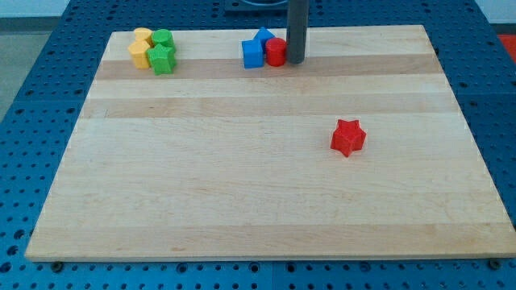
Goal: Touch the bottom of the red star
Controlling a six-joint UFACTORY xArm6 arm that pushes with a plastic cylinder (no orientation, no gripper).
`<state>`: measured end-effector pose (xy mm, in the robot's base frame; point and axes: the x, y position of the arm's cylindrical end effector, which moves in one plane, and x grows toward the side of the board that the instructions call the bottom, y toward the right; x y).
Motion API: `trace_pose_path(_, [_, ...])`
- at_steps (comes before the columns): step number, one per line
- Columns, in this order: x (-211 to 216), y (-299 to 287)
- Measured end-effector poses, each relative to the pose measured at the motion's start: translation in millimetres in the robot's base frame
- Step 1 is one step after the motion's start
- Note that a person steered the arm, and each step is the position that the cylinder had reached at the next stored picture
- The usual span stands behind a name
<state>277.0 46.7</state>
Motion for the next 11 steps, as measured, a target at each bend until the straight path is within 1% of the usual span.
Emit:
trace_pose_path(1, [30,0])
trace_pose_path(3, [106,-45])
trace_pose_path(4, [160,-51])
trace_pose_path(5, [209,-39])
trace_pose_path(6, [243,-10])
trace_pose_path(7, [249,20])
trace_pose_path(8, [246,43])
trace_pose_path(9, [233,56])
trace_pose_path(11, [198,63])
